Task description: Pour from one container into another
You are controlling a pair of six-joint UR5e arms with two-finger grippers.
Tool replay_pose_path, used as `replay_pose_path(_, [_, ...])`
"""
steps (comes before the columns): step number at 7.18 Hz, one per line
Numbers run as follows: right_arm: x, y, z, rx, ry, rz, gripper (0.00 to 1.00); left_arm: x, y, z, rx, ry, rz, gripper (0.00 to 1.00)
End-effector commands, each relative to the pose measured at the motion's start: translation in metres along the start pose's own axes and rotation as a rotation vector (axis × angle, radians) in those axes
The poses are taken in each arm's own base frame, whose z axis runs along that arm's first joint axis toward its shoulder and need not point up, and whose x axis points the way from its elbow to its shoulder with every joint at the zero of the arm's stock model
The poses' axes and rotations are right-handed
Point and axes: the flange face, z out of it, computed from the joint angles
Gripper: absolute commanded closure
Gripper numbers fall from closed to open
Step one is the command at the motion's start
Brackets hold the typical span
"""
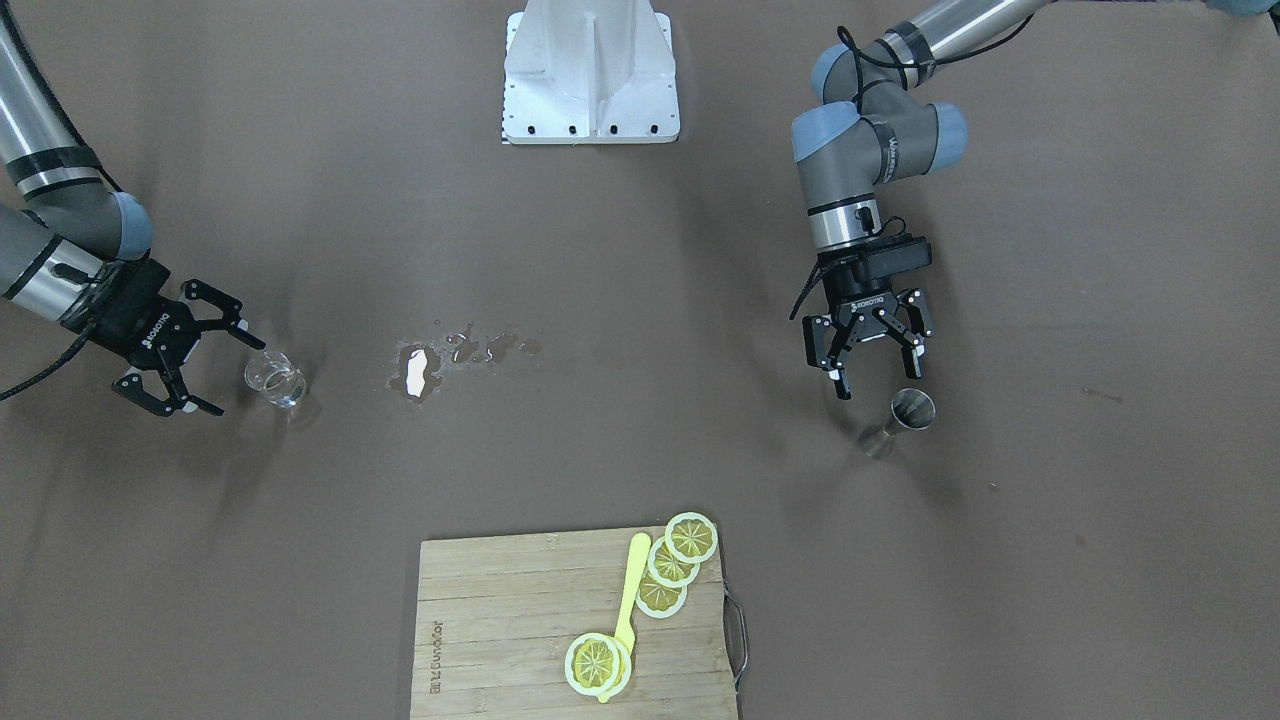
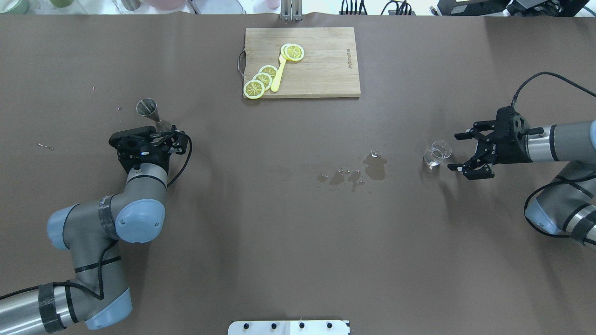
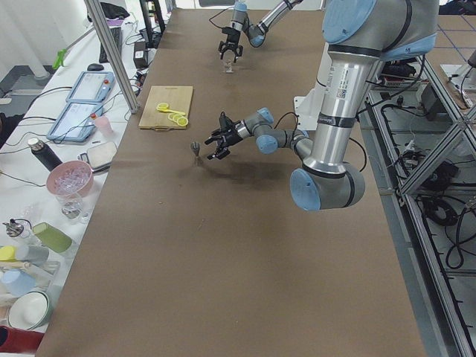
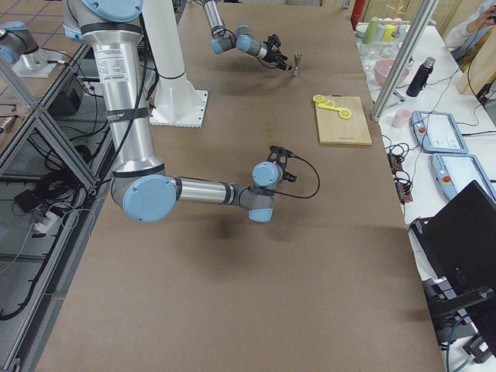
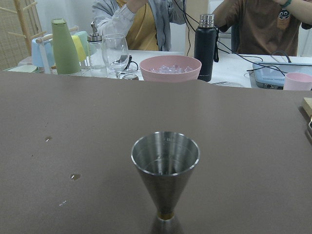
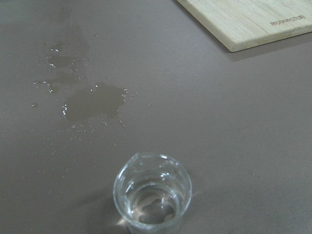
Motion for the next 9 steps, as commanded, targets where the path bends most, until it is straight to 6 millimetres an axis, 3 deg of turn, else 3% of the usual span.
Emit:
replay_pose_path(1, [0.001,-0.003,0.006,-0.001,-0.003,0.001,0.06,0.000,0.006,0.006,0.027,-0.012,-0.016,0.03])
replay_pose_path(4, [-0.001,-0.005,0.017,-0.006,-0.016,0.012,0.06,-0.002,0.017,0.017,0.037,0.018,-0.046,0.06])
replay_pose_path(9, [-0.004,-0.011,0.033,-0.006,-0.022,0.019,0.09,-0.007,0.013,0.029,0.231,-0.010,-0.021,0.06])
